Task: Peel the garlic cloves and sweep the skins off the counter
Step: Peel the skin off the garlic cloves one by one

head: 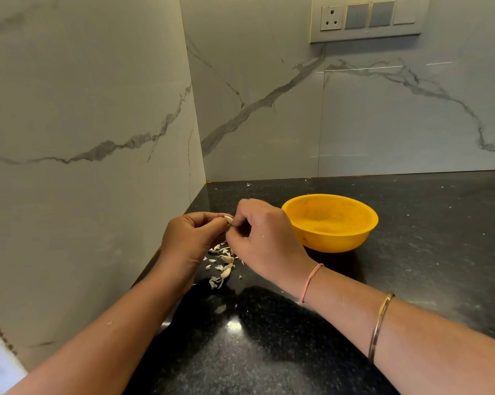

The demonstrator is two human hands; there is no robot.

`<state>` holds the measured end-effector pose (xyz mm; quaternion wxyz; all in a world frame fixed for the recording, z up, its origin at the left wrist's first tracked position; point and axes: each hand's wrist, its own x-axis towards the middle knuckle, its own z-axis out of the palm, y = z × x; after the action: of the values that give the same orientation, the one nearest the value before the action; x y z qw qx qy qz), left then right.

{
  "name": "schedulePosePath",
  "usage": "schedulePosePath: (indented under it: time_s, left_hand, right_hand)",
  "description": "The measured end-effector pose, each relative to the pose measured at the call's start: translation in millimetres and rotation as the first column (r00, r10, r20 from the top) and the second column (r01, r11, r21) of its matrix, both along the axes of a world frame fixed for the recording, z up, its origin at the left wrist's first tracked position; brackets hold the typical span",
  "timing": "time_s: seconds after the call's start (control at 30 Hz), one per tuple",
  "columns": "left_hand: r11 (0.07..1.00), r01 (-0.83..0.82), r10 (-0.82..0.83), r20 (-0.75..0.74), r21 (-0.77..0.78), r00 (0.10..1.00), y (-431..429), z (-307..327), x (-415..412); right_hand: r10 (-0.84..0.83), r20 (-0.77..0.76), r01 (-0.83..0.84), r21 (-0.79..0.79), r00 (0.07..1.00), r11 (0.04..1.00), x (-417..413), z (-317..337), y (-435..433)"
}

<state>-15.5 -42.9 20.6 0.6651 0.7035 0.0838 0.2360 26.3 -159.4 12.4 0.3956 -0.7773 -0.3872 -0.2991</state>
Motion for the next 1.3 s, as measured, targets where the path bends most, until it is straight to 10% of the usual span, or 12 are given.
schedulePosePath:
  time_s: [1.3]
  left_hand:
    - [0.987,-0.144,0.143,0.019,0.066,0.99,7.3,-1.9,5.0]
  right_hand:
    - [0.326,-0.513,-0.126,0.386,0.794,0.914,8.4,-0.5,-1.8]
